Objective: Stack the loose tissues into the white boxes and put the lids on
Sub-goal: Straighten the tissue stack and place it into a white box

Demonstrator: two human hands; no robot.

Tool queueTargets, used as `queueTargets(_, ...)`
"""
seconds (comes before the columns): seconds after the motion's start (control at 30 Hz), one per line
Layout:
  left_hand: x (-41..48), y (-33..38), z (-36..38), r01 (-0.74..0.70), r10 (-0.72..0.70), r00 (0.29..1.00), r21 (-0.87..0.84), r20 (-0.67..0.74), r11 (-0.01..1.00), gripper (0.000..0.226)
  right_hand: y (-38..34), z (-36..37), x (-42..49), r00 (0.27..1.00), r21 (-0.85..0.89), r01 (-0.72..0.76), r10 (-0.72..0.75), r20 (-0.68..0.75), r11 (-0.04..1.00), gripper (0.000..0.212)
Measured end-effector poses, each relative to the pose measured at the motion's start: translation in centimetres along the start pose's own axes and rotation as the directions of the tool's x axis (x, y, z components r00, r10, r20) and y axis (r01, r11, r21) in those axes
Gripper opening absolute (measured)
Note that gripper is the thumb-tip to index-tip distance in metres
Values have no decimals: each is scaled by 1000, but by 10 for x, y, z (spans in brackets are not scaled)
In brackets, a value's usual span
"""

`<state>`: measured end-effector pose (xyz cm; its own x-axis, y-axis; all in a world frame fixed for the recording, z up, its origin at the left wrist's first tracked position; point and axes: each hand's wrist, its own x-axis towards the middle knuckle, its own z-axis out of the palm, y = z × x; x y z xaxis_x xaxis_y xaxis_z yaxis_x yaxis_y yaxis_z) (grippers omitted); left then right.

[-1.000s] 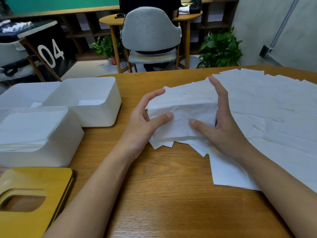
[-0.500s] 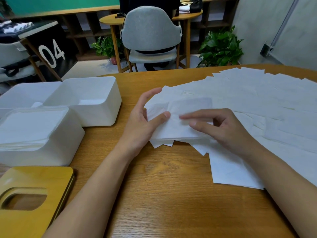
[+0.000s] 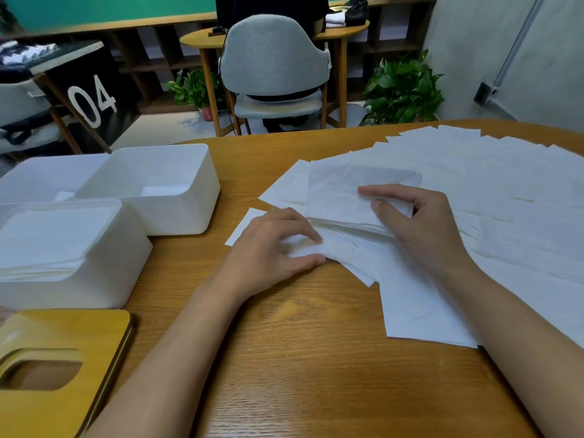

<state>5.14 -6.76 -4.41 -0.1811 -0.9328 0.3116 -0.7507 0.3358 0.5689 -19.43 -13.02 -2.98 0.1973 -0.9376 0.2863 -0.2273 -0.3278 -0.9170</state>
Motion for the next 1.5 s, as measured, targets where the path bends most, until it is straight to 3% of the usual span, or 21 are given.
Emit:
queueTargets(0.17,0,7,8,-81,82,994,19,-71,997,12,3,2,0,1000,6,-11,11,15,1000,29)
queueTargets(0.33,-4,20,-1,27,-49,988,-149,-148,988,12,0,4,-2,997,-13,29,-28,73,1000,25)
queueTargets(0.5,-3,28,-8,-38,-22,974,-255,-227,966,8,-9,8,-12,963,3,122,-119,242,992,30)
queueTargets(0.6,-1,29,-10,-85,33,968,-199,-250,976,15,-7,16,-15,979,7,84,-84,185,996,17)
queueTargets(0.7,-3,26,-15,24,-92,971,-298,-219,954,27,-7,15,-11,993,36,-3,-1,118,999,21)
queueTargets(0.8,-2,22,-21,70,-177,956,-405,-232,912,28,-13,10,-11,979,91,-60,41,197,994,17)
queueTargets(0.93,0,25,-21,75,-204,943,-427,-264,901,28,-19,13,-16,943,164,-69,11,332,984,35)
queueTargets(1.13,0,29,-18,98,-226,940,-432,-257,897,28,-19,17,-18,924,70,42,-66,377,997,71)
queueTargets(1.27,-1,28,-16,120,-236,939,-406,-249,906,30,-18,18,-19,918,72,73,-95,384,995,76)
queueTargets(1.4,2,26,-11,122,-212,914,-265,-345,956,43,-16,18,-17,939,77,124,-142,313,989,75)
queueTargets(1.5,3,29,-17,271,-390,896,-437,-211,858,50,-15,14,-13,962,195,52,-101,253,979,73)
